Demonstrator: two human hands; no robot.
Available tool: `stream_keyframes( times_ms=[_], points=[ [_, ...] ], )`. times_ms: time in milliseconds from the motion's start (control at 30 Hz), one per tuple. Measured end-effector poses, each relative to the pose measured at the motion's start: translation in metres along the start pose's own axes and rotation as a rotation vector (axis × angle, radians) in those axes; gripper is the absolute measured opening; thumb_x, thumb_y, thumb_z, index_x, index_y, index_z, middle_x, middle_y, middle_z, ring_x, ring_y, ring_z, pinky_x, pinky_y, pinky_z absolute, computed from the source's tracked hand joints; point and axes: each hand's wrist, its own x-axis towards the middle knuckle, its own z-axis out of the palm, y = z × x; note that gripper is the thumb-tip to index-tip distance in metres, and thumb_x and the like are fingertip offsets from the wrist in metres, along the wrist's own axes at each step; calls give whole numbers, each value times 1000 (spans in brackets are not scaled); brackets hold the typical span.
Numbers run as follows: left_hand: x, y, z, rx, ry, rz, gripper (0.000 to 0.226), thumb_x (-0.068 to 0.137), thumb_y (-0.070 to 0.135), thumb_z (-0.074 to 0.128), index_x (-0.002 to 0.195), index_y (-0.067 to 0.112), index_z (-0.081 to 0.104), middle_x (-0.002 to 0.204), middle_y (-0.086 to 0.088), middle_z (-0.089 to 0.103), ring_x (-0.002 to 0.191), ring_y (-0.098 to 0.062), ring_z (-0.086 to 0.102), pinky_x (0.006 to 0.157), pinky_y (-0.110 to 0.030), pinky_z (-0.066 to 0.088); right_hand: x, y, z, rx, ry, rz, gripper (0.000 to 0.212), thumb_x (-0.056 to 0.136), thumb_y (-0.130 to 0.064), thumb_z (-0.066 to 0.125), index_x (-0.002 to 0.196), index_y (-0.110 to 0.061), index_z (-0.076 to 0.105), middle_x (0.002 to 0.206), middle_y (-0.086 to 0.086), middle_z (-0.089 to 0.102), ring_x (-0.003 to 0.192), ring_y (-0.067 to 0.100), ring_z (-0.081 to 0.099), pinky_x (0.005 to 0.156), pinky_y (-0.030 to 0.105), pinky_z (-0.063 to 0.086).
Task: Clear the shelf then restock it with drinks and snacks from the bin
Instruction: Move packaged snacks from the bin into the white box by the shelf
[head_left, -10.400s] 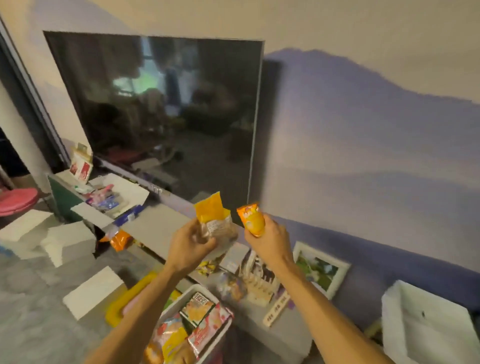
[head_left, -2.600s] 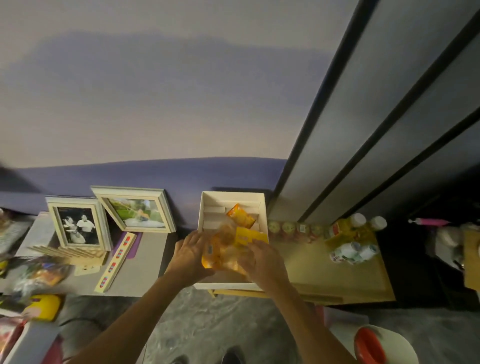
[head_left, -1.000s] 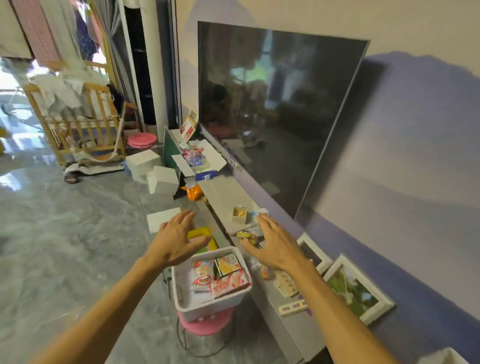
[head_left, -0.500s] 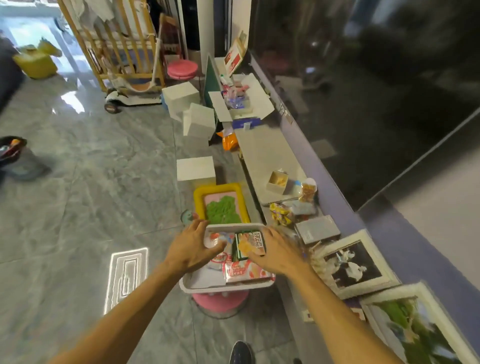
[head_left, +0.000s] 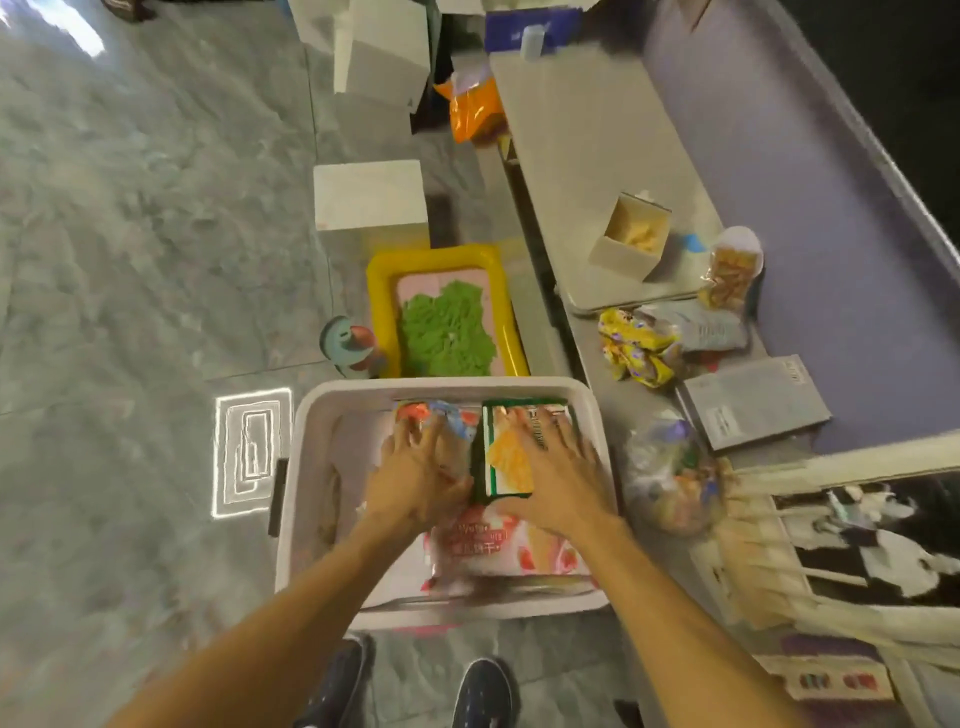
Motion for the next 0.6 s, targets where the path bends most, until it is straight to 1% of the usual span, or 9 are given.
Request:
stream_keyframes(
  times_ms=[67, 100, 167, 233, 333, 400, 500, 567, 600],
  points=[
    [3, -3, 21, -7, 39, 4, 100, 68, 64, 80, 151, 42, 28, 164, -7, 16, 143, -39, 33, 94, -63, 55, 7, 4, 8, 22, -9, 2, 130, 72, -88, 67, 169, -36, -1, 178, 5, 0, 162, 39, -2, 129, 58, 17],
    [3, -4, 27, -11, 68, -9, 104, 67, 61, 84, 152, 42, 28, 165, -7, 13, 144, -39, 32, 94, -66, 54, 10, 6, 10, 36, -12, -1, 128, 74, -87, 67, 169, -36, -1, 178, 4, -2, 162, 39, -6, 129, 58, 17],
    [5, -3, 32, -45, 107, -50, 105, 67, 56, 87, 153, 44, 28, 168, -5, 9, 145, -41, 32, 96, -69, 51, 13, 5, 10, 76, -25, -3, 122, 77, -84, 68, 169, -37, 3, 178, 0, -3, 162, 38, -10, 129, 57, 21],
    [8, -5, 34, -85, 126, -66, 99, 71, 49, 86, 151, 45, 29, 168, -4, 8, 143, -43, 37, 95, -69, 51, 12, 1, 10, 141, -1, 16, 114, 81, -79, 70, 169, -38, 11, 178, -3, 1, 162, 36, -9, 125, 54, 28],
    [8, -11, 33, -100, 157, -58, 87, 79, 43, 81, 150, 44, 31, 167, -4, 9, 137, -43, 44, 87, -65, 56, 12, -10, 13, 157, 62, 10, 91, 87, -73, 67, 163, -34, 38, 176, -6, 16, 160, 39, 6, 118, 53, 40],
    [5, -16, 28, -118, 168, -61, 88, 79, 37, 83, 150, 44, 32, 166, -4, 12, 137, -43, 45, 83, -62, 58, 12, -16, 15, 144, 70, -32, 76, 91, -70, 64, 155, -31, 52, 174, -5, 26, 158, 38, 17, 116, 55, 44],
    [0, -26, 17, -126, 157, -54, 95, 74, 28, 87, 151, 44, 33, 165, -5, 14, 137, -44, 46, 79, -59, 60, 7, -26, 12, 125, 110, -90, 54, 98, -62, 60, 141, -29, 68, 167, -2, 41, 154, 34, 32, 109, 55, 51],
    [-4, -31, 7, -137, 172, -41, 95, 75, 26, 86, 151, 43, 33, 164, -5, 15, 135, -43, 48, 80, -55, 60, 2, -30, 9, 103, 178, -134, 45, 100, -55, 62, 130, -25, 76, 156, 1, 56, 146, 33, 48, 102, 51, 57],
    [-7, -32, 2, -147, 183, -32, 95, 75, 25, 86, 152, 42, 34, 164, -4, 16, 135, -42, 48, 80, -54, 61, -1, -32, 6, 109, 207, -152, 42, 100, -52, 64, 127, -23, 78, 150, 3, 62, 141, 33, 54, 102, 49, 57]
  ],
)
